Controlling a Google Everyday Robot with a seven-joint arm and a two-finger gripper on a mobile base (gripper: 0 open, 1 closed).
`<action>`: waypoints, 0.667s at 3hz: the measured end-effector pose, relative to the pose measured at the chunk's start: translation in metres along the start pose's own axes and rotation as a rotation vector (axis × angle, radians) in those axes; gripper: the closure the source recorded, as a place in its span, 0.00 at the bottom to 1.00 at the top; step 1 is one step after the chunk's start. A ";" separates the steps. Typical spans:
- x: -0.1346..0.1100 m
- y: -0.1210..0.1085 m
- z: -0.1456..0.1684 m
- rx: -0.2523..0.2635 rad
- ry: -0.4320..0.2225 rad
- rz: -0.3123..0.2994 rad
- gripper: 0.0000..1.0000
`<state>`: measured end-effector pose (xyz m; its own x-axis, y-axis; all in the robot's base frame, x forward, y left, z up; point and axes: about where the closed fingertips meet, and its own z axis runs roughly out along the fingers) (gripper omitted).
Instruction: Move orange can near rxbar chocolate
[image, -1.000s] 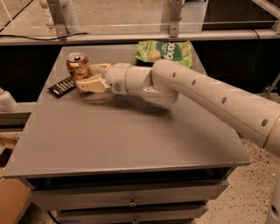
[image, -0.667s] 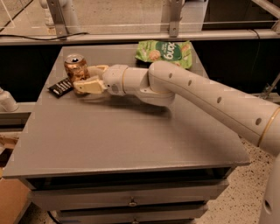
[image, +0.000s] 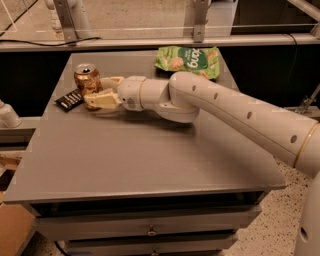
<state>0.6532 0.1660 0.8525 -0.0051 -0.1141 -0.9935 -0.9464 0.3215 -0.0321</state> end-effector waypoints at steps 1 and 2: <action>0.003 0.001 0.000 -0.001 0.005 0.011 0.58; 0.005 0.002 0.000 -0.003 0.007 0.019 0.36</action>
Offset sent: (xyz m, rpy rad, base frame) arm -0.0008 -0.0070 -0.0094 -0.0023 0.0321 -0.0070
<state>0.6517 0.1658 0.8471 -0.0251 -0.1150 -0.9930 -0.9472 0.3204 -0.0132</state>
